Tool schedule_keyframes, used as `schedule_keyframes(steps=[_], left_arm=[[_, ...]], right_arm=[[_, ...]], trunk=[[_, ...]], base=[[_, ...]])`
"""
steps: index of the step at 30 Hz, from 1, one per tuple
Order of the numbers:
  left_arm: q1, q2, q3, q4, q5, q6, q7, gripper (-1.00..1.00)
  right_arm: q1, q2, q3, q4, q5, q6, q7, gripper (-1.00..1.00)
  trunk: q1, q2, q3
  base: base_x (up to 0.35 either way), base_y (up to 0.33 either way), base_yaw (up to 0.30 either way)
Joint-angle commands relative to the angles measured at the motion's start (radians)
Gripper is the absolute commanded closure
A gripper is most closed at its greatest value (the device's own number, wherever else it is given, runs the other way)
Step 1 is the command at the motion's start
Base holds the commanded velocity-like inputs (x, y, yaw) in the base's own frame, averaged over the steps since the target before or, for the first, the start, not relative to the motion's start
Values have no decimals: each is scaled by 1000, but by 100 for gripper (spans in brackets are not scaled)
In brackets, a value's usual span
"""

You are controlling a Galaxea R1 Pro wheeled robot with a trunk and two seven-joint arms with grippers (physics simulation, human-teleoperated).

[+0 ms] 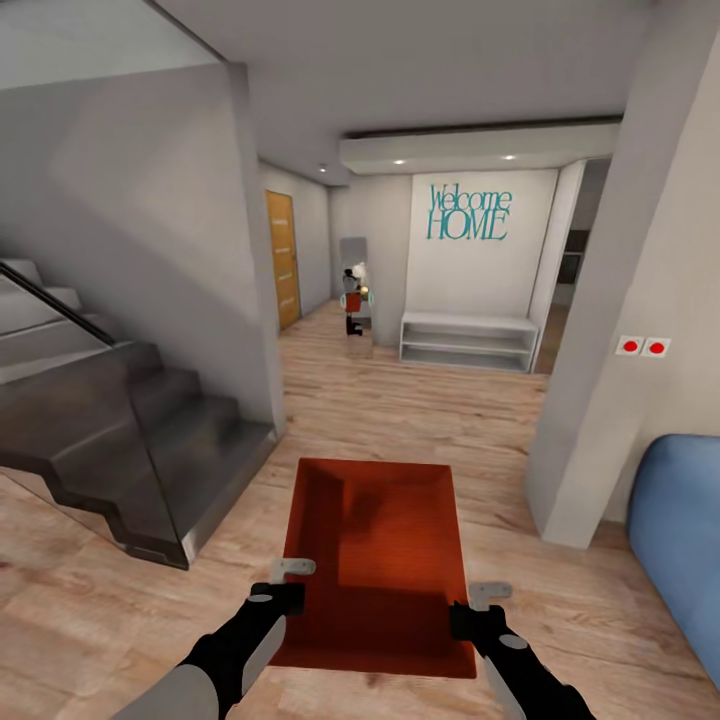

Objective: Move the two storage containers from the living room to the garage. In the garage, place one container on the floor and stack the other container on top of it (either order is fine).

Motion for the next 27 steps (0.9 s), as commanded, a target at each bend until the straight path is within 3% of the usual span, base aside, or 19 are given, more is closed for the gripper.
schedule_keyframes(steps=[1,27], left_arm=[[0,-42,-27,-27,11,4,-48,100],[0,-43,-28,-27,11,4,-48,100]], right_arm=[[0,0,3,3,-1,65,-5,100],[0,3,4,7,-1,68,-5,100]], trunk=[[1,-1,-1],[1,-1,-1]], base=[[334,-115,0],[334,-113,0]])
